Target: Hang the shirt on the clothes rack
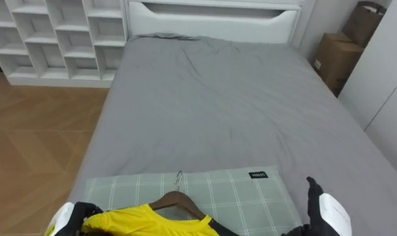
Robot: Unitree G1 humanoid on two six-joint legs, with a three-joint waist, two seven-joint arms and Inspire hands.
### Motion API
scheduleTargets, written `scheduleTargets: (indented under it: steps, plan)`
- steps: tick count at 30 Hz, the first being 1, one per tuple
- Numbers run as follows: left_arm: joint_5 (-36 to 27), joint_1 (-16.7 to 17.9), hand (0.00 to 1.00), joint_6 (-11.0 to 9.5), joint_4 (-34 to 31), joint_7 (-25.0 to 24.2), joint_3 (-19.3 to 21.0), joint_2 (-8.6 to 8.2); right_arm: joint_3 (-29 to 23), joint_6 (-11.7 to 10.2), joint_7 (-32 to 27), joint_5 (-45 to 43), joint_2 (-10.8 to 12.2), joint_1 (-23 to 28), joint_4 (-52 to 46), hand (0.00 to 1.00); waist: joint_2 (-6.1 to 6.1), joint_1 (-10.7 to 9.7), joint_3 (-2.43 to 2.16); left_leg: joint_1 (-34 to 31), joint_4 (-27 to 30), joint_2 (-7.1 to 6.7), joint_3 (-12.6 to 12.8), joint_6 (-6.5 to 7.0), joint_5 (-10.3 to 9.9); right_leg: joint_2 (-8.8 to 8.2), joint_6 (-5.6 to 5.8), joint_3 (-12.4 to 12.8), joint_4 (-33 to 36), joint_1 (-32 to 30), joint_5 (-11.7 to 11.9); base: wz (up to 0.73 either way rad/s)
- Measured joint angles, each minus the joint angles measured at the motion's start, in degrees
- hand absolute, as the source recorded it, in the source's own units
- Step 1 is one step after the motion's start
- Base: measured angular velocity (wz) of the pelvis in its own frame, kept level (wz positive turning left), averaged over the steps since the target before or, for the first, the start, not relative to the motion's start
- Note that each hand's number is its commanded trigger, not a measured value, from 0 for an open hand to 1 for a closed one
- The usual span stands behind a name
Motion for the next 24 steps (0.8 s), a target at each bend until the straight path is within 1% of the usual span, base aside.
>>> scheduleTargets:
  steps: [4,7,9,13,16,20,21,24]
  plan:
    - [0.0,-0.1,1.0,0.0,-4.6,0.2,0.0,0.02,1.0,0.0,0.0,-0.4,0.0,-0.1,-3.8,0.0,-0.23,0.0,0.02,0.0,0.0,0.01,-0.4,0.0,0.0,-0.35,0.0,-0.6,-0.2,0.3,0.0,0.08]
    - [0.0,-0.6,1.0,-0.1,-5.6,0.2,-0.1,-0.08,2.2,0.0,0.8,-0.3,0.0,-0.3,-3.9,0.0,-0.69,0.0,0.22,0.2,0.0,-0.01,-0.8,0.0,0.0,-0.46,0.0,-1.0,-0.2,0.7,0.0,0.08]
    - [0.0,-0.6,1.0,0.0,-5.7,0.2,-0.1,-0.09,3.0,0.1,2.1,0.1,0.0,-0.2,-3.9,0.0,-0.72,0.3,0.25,0.2,0.0,-0.03,-0.9,0.0,0.0,-0.61,0.0,-1.2,-0.2,0.8,0.0,0.0]
    - [0.0,-0.6,1.0,0.0,-6.5,0.2,-0.2,-0.11,4.4,0.2,4.8,0.6,0.4,-0.2,-3.6,0.0,-0.67,0.2,0.27,0.3,0.2,0.0,-0.8,0.02,0.0,-0.72,0.02,-1.2,-0.2,1.2,0.0,0.0]
    - [1.4,-0.6,1.0,-0.1,-8.4,0.2,-0.2,-0.07,4.4,0.1,7.2,4.5,0.5,-0.2,-3.7,0.0,-0.38,0.3,0.38,0.1,0.4,-0.05,-1.1,0.05,0.0,-0.74,0.06,-1.2,-0.2,1.1,0.0,0.0]
    - [2.7,-0.8,1.0,-0.4,-8.6,0.2,-0.1,-0.09,4.3,0.0,12.2,11.3,0.4,-0.6,-3.7,0.0,0.47,0.4,0.22,0.1,0.5,-0.04,-0.8,0.03,0.0,-0.68,0.06,-1.3,-0.2,1.1,0.0,0.0]
    - [3.9,-0.8,1.0,-0.6,-8.6,0.2,-0.1,-0.09,4.3,0.0,13.8,12.9,0.4,-0.8,-3.7,0.0,0.62,0.4,0.21,0.1,0.5,0.02,-0.8,0.02,0.0,-0.68,0.04,-1.4,-0.2,1.2,0.0,0.0]
    - [6.7,-1.2,1.0,-0.8,-9.0,0.2,-0.1,-0.1,4.9,0.0,17.2,16.8,0.4,-1.7,-3.7,0.0,0.73,0.5,0.19,0.1,0.7,0.36,-0.8,-0.01,0.0,-0.65,0.0,-1.5,-0.2,1.1,0.1,0.0]
